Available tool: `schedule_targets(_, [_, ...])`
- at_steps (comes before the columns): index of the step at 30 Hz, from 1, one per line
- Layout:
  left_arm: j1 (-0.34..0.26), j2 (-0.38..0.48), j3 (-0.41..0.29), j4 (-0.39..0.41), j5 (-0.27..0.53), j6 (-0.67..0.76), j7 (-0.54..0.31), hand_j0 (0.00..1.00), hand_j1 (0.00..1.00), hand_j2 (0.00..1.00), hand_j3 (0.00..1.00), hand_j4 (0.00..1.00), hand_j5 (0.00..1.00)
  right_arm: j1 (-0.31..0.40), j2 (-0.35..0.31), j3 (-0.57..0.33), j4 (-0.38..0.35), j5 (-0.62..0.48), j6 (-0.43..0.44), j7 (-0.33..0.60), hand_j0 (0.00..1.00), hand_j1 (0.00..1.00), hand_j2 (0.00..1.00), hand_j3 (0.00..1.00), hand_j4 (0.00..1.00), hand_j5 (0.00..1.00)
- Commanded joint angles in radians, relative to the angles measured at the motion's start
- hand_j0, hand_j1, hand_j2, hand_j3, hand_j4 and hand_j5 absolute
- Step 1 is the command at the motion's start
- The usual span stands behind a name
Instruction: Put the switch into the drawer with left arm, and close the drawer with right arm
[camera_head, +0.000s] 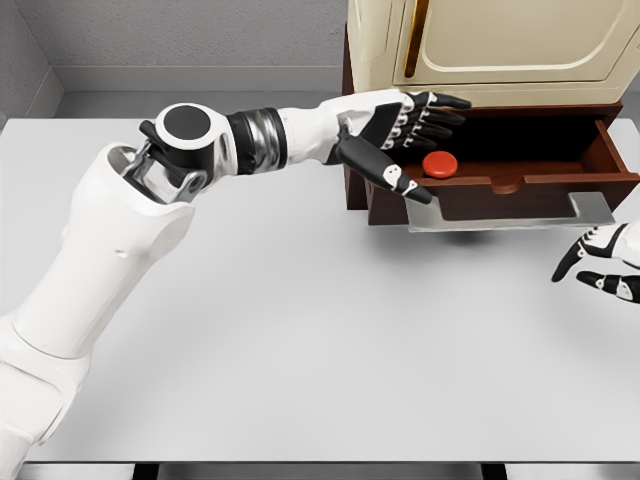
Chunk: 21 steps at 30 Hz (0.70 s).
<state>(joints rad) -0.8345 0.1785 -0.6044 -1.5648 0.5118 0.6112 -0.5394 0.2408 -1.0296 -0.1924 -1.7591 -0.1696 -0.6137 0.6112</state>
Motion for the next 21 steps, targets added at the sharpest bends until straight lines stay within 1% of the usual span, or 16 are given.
schedule_targets(1, [0.000,-0.005,0.000,0.008,0.005,0.000,-0.001,0.98,0.98,0.98,0.98,0.98,0.98,0.000,-0.001,0.007,0.000,-0.007,0.003,0.000,0.50,0.50,0.50,0.50,0.50,0.50])
schedule_targets(4, [0.002,-0.005,-0.002,0.000,0.019,0.000,-0.008,0.98,0.98,0.98,0.98,0.98,0.98,-0.005,-0.001,0.007,0.000,-0.007,0.003,0.000,0.50,0.50,0.50,0.50,0.50,0.50])
schedule_targets(7, [0.002,-0.004,-0.002,-0.008,0.025,0.000,-0.045,0.99,0.99,0.99,0.99,0.99,0.99,-0.003,-0.001,0.007,0.000,-0.007,0.003,0.000,0.50,0.50,0.50,0.50,0.50,0.50])
schedule_targets(21, [0.012,0.026,-0.002,0.005,0.025,0.000,-0.045,1.00,1.00,1.00,1.00,1.00,1.00,-0.003,-0.001,0.010,0.000,-0.005,0.003,0.000,0.50,0.50,0.50,0.50,0.50,0.50])
